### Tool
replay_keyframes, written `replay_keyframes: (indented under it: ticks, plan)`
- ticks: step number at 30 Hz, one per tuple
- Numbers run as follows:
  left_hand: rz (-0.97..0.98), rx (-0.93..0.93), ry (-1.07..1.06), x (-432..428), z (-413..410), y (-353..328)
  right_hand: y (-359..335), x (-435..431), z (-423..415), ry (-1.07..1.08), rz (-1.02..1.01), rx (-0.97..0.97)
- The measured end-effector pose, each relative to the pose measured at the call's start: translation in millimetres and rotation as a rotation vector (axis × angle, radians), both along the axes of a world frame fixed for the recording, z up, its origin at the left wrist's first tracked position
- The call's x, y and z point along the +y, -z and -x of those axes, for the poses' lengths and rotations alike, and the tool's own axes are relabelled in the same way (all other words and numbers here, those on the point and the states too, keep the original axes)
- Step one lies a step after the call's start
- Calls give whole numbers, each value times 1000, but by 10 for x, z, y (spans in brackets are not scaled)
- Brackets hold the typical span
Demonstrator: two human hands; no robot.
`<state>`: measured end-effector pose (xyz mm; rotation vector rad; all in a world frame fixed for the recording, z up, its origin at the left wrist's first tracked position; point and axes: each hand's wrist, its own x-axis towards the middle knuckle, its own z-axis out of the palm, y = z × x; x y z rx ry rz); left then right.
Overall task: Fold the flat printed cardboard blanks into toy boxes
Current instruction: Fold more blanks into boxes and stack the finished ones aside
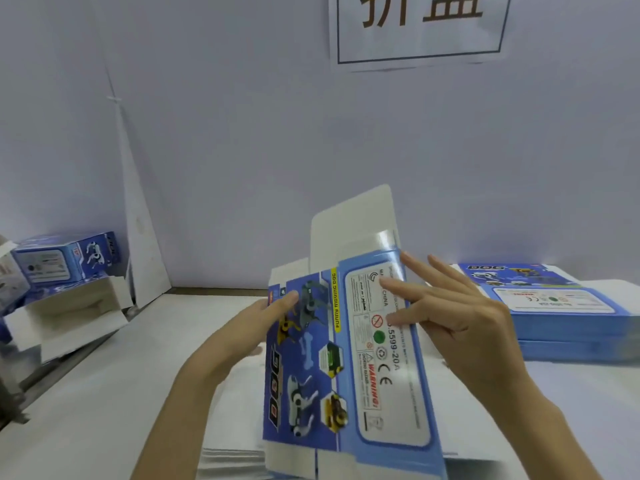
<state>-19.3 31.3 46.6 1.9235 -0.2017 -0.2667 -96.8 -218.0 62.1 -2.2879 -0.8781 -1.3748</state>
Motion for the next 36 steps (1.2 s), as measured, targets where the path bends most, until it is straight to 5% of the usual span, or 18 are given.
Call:
replay_keyframes:
  ticks: [3, 6, 9, 14, 28, 33, 36]
  plan:
    - [237, -38, 50, 29, -37, -12, 22, -24, -21, 72, -171, 37]
    - [571, -139, -22, 30, -31, -80, -3, -68, 4, 32, -548, 370]
    - [665, -260, -73, -86, 17, -126, -51, -36, 38, -147, -754, 710]
    - [712, -327, -174, -356, 126, -126, -61, 65, 28, -171, -946, 701]
    - [522, -509, -249, -620, 295, -127, -103, 186, 60, 139, -778, 823]
    - [463, -368, -44, -803, 384, -90, -92, 303, 103, -305, -817, 1022]
    - [517, -260, 41, -799, 361, -104, -148, 191, 126, -427, -924, 972]
